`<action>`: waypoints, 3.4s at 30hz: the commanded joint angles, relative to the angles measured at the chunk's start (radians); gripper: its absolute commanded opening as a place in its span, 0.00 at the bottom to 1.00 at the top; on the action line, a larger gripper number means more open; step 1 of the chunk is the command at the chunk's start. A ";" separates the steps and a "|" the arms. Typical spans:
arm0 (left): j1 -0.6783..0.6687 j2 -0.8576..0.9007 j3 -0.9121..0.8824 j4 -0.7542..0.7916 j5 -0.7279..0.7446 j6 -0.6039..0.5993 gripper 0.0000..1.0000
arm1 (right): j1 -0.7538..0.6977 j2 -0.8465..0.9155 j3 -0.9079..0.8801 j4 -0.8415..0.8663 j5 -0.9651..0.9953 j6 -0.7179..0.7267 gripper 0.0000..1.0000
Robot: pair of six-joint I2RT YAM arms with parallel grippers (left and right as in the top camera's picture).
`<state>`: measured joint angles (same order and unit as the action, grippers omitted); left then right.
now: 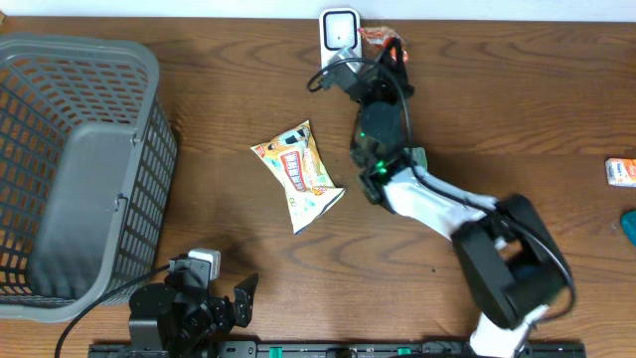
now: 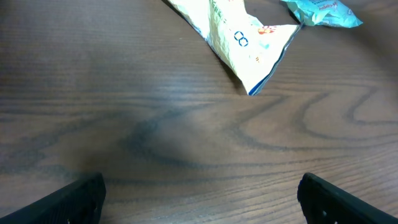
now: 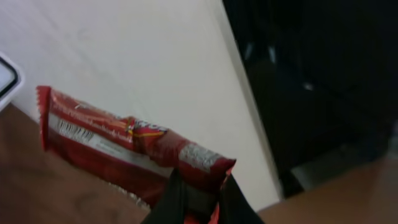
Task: Scan the item barcode
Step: 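Swing the red snack bar up to the white scanner, then hold the snack bar barcode in front of the scanner, then carry the snack bar to the right edge and release it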
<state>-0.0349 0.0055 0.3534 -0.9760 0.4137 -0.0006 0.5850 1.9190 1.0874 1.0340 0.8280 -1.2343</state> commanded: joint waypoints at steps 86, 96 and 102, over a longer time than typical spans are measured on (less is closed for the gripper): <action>-0.004 -0.001 0.000 -0.012 0.009 -0.001 0.99 | -0.042 0.298 0.850 -1.301 0.085 0.599 0.01; -0.004 -0.001 0.000 -0.012 0.009 -0.001 0.99 | -0.396 0.195 0.827 -1.527 0.041 0.790 0.01; -0.004 -0.001 0.000 -0.012 0.009 -0.001 0.99 | -0.618 0.195 0.754 -1.547 0.021 0.906 0.01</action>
<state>-0.0349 0.0055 0.3534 -0.9760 0.4137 -0.0006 0.0635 2.1056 1.8839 -0.5026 0.8635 -0.4454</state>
